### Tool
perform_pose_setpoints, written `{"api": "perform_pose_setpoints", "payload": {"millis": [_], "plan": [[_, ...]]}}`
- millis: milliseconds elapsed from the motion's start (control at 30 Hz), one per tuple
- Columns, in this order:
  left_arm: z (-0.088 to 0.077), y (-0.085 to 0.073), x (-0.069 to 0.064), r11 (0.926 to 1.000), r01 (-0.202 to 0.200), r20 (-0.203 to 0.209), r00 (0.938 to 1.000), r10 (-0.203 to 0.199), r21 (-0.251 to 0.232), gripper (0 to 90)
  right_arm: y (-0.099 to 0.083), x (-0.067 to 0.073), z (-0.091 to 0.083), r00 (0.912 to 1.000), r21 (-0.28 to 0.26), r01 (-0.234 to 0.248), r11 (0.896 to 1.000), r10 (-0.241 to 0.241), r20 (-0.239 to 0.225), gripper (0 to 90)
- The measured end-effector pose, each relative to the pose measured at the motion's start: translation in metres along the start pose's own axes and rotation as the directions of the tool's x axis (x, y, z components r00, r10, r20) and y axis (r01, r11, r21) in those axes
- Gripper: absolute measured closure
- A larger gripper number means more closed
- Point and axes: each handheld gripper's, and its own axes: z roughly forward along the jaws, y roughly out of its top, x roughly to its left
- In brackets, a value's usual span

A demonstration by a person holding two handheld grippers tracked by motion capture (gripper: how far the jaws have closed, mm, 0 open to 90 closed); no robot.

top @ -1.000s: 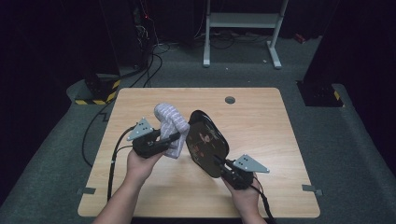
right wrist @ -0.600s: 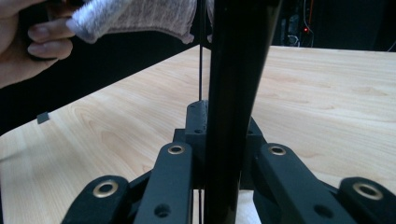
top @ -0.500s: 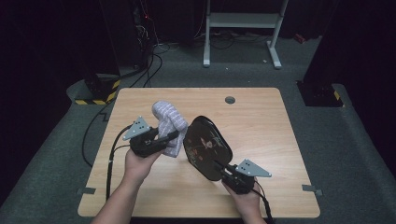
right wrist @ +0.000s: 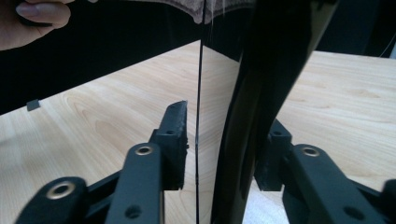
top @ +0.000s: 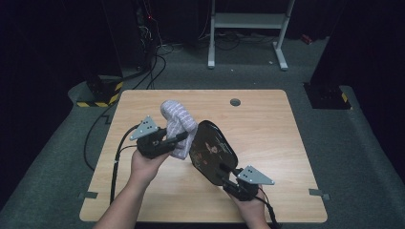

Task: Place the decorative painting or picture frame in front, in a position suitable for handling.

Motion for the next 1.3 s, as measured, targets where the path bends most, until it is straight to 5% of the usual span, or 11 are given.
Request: {"api": "perform_pose_setpoints", "payload": {"millis": [267,567,733,900,1000,1100,1300], "plan": [[0.011,0.024,-0.014,0.9985,-0.022,0.029,0.9993,0.023,-0.049,61.8,0.004,-0.001,-0.005,0.9999,-0.040,-0.001,0.999,0.002,0.016,78.1],[0.027,0.052,-0.028,0.9957,-0.036,0.063,0.9971,0.042,-0.085,61.8,0.004,0.000,-0.004,0.9999,-0.036,0.009,0.999,-0.008,0.011,79.0],[0.044,0.065,-0.034,0.9972,-0.040,0.061,0.9972,0.044,-0.064,61.8,0.004,0.000,-0.004,0.9999,-0.034,0.010,0.999,-0.010,0.011,78.9],[0.063,0.057,-0.024,0.9999,-0.013,0.041,0.9991,0.012,0.009,63.7,0.004,0.000,-0.004,0.9998,-0.031,0.014,0.999,-0.014,0.011,78.9],[0.060,0.048,-0.013,0.9989,0.042,0.056,0.9976,-0.041,-0.018,64.6,0.004,0.000,-0.004,0.9998,-0.031,0.013,0.999,-0.013,0.012,78.8],[0.055,0.041,-0.002,0.9979,0.061,0.025,0.9978,-0.061,-0.020,65.3,0.004,0.000,-0.004,0.9998,-0.031,0.017,0.999,-0.016,0.013,78.9],[0.057,0.017,0.021,0.9938,0.093,-0.026,0.9955,-0.091,0.062,66.2,0.004,-0.001,-0.004,0.9998,-0.027,0.017,0.999,-0.017,0.013,78.9]]}}
